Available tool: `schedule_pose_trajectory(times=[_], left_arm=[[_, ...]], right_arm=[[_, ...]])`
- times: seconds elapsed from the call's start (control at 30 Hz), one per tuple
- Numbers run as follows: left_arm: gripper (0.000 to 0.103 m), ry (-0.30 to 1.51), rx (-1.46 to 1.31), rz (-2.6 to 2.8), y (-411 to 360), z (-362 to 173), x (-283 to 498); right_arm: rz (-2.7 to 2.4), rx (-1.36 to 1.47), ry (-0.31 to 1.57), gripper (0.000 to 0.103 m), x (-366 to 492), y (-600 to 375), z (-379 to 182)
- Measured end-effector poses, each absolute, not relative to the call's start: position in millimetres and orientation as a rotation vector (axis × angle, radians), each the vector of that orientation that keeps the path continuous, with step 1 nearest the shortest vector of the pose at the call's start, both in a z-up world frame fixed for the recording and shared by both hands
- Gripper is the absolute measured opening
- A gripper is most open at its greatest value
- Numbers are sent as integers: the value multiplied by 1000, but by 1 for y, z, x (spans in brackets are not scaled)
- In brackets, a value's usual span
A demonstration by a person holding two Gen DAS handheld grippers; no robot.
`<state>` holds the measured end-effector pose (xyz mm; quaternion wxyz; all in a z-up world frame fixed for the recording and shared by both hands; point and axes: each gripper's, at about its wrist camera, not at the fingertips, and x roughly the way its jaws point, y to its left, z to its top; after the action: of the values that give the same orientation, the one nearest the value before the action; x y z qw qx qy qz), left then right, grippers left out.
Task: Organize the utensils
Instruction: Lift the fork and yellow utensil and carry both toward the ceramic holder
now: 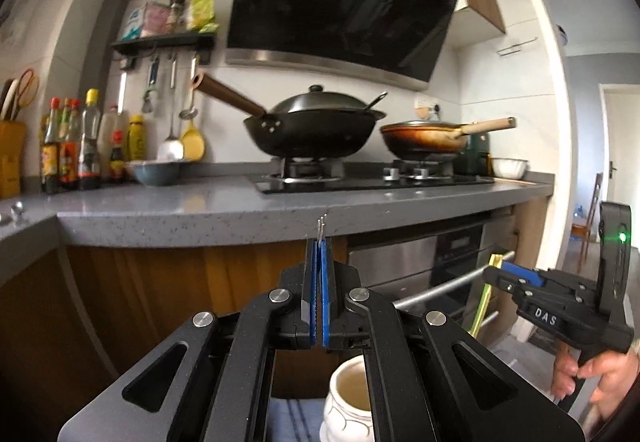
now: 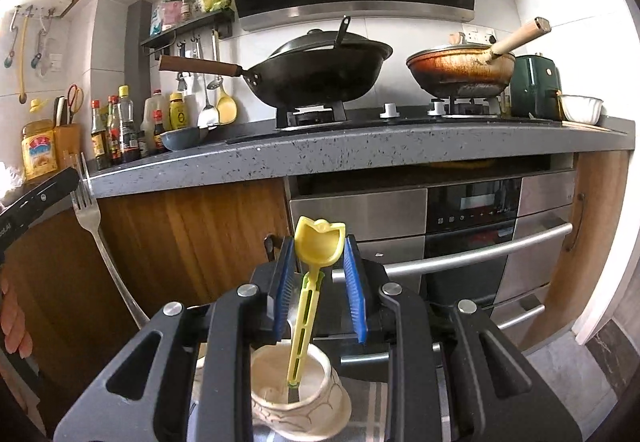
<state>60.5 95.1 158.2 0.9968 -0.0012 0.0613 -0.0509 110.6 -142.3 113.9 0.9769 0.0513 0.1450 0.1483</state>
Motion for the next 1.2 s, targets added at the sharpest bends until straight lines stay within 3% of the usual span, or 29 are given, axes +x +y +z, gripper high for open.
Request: schedule_pose_trajectory(times=[0.7, 1.2], left_arm=[[2, 234, 200, -102, 60, 92, 95], [3, 332, 166, -156, 55, 71, 109]], right_arm=[[340, 29, 333, 24, 117, -126, 44], [356, 61, 427, 25, 132, -128, 23]])
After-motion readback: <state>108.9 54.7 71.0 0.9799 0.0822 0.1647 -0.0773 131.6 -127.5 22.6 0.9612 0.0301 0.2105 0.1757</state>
